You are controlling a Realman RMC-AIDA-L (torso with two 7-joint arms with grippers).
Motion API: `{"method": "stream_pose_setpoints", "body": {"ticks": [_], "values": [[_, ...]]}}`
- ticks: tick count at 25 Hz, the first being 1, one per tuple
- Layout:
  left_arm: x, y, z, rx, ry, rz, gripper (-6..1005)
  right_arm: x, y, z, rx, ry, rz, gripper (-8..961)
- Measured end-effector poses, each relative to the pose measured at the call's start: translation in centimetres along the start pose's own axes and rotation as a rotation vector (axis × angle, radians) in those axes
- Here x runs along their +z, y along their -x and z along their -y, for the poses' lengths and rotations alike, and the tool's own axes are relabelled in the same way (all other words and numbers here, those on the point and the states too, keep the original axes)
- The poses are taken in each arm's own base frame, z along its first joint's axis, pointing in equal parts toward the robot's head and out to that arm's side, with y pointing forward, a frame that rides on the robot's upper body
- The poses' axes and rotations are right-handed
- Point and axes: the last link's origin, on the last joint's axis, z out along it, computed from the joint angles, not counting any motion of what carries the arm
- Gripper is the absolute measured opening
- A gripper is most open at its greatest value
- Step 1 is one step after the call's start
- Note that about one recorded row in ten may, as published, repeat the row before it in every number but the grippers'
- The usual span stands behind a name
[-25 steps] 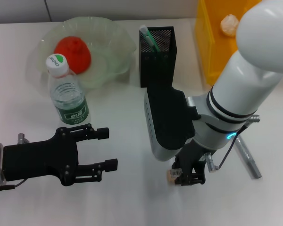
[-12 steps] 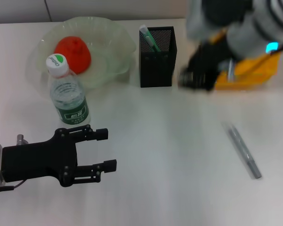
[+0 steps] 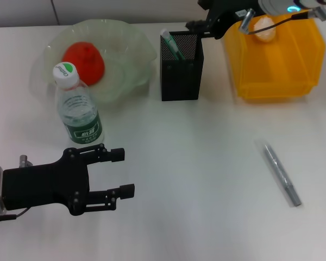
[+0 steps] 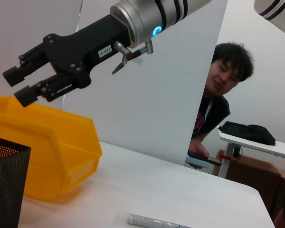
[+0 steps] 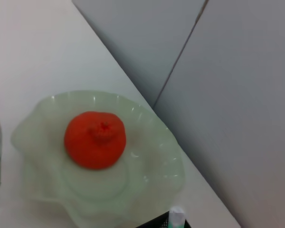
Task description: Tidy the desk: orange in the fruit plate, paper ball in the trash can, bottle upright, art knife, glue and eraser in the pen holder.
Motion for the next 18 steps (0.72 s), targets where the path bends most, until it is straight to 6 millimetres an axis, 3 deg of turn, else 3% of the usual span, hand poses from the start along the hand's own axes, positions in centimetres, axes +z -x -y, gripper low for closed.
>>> {"method": "stream_pose_setpoints", "body": {"ticks": [6,10,12,15,18], "values": [[0.0,0.0,0.0,-0.003,0.000,0.000,783,-1.4,-0.4,-0.9,0.046,0.060,-0.045,545],[0.0,-0.1,0.1,-0.003,0.004,0.000,783,-3.6,-2.2,-2.7,0.157,0.157,-0.256,738],[0.1,-0.2,0.1,0.000,0.008,0.002,783,-3.7,-2.8,-3.0,0.180,0.166,-0.299,762],[0.4,-0.4,0.2,0.007,0.017,0.003,783,-3.1,-6.1,-4.5,0.262,0.187,-0.429,799],[0.4,-0.5,0.3,0.009,0.019,0.004,783,-2.7,-7.8,-4.8,0.311,0.189,-0.460,823]]}}
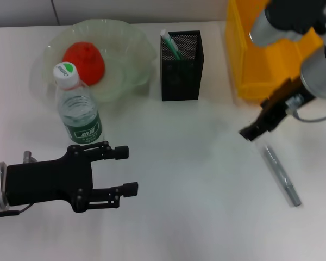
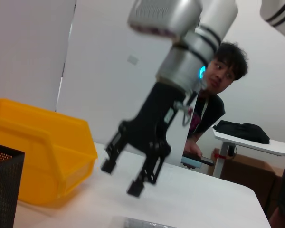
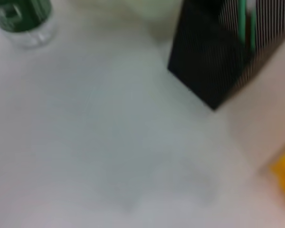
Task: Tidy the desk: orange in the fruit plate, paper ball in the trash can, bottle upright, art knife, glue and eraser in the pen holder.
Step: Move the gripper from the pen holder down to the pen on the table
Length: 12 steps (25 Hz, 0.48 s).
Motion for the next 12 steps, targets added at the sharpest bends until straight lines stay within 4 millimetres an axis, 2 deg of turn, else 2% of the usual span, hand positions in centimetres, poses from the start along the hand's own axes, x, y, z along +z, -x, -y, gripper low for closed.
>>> {"method": "stream_pose_setpoints", "body": {"ticks": [2,4,7,12], "values": [[0.0,0.0,0.0,0.001,0.001,0.000,783,1.5,-1.6,0.3,0.058,0.021,-0.021,822],[0.0,-0.1,0.0,0.003,0.001,0.001,783,1.8,-1.9,0.4,0.069,0.026,-0.027,821],[0.1,-0.2,0.1,0.003,0.003,0.002,783,3.4,-3.4,0.4,0.106,0.045,-0.061,820],[0.0,-0.3,0.2,0.001,0.005,0.004,783,4.4,-3.9,0.2,0.105,0.052,-0.082,818]]}}
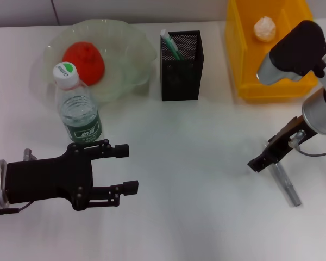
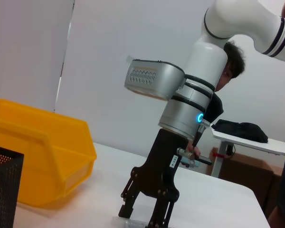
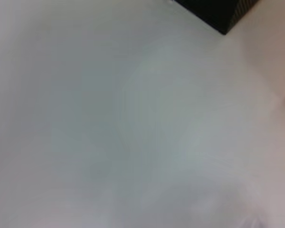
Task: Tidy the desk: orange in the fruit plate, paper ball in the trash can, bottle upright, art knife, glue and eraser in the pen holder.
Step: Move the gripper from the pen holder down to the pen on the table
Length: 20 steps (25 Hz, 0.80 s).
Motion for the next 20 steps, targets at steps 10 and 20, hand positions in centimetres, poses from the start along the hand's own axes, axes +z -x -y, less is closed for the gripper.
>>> {"method": "stream_pose_setpoints", "body": {"ticks": [10,20], "values": [[0.0,0.0,0.0,0.001,-0.001,-0.001,783,1.1,0.1,-0.4,-0.036,-0.012,-0.013,607],[-0.1,0.1,0.0,0.002,-0.007,-0.004,783,0.5,0.2,-0.7,-0.051,0.003,0.004,335]]}}
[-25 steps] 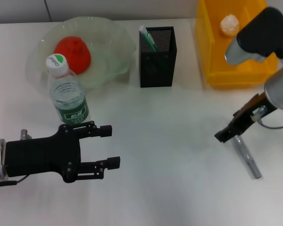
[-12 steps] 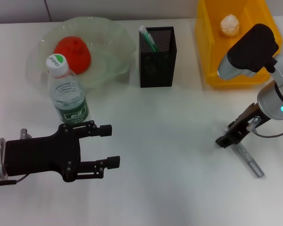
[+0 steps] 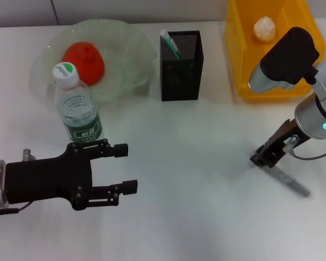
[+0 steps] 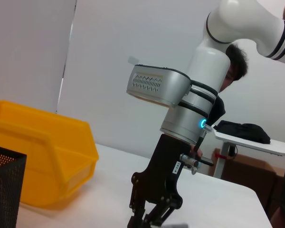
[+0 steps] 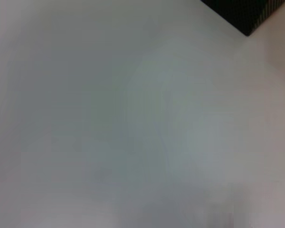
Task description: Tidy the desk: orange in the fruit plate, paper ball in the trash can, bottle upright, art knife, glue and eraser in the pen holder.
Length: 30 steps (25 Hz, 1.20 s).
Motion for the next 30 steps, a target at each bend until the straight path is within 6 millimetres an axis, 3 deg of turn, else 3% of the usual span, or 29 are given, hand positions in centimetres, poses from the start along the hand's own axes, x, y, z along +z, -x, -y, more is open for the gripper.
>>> {"method": "stream_pose_setpoints", "body": {"ticks": [2,11,14,15,16,18,19,20,21,22,25,30], "values": [[-0.1,0.0,0.0,0.000,-0.002,0.000,783,-0.1,0.0,0.0,-0.001,0.001,0.001,253],[-0.2,0.1,-0.1,-0.003,-0.003,-0.003,783,-0.8,0.1,-0.2,-0.012,0.004,0.006,149],[-0.2,0.1,-0.2,-0.004,-0.001,-0.004,783,-2.1,0.4,-0.1,-0.008,0.019,0.069,125],[-0.2,0.1,-0.2,-0.004,0.001,-0.005,783,-3.8,0.9,0.0,0.003,0.064,0.166,124],[-0.2,0.1,-0.2,-0.004,0.001,-0.005,783,-3.8,0.9,0.0,0.003,0.064,0.166,123],[-0.2,0.1,-0.2,-0.005,0.002,-0.005,783,-6.0,1.3,0.4,0.035,0.141,0.328,120],[-0.2,0.0,-0.2,-0.004,0.003,-0.006,783,-7.1,1.5,0.6,0.053,0.185,0.419,119],[-0.2,0.0,-0.2,-0.004,0.003,-0.006,783,-9.1,1.5,1.5,0.098,0.302,0.644,118],[-0.2,0.0,-0.2,-0.003,0.004,-0.006,783,-9.1,1.5,1.5,0.098,0.302,0.644,118],[-0.2,0.1,-0.3,-0.002,0.004,-0.007,783,-10.0,1.4,2.2,0.125,0.365,0.778,117],[-0.2,0.1,-0.3,0.001,0.005,-0.008,783,-9.9,0.8,3.9,0.185,0.493,1.070,116],[-0.1,0.1,-0.4,0.000,0.007,-0.009,783,-6.4,0.8,4.4,0.143,0.431,1.417,114]]}}
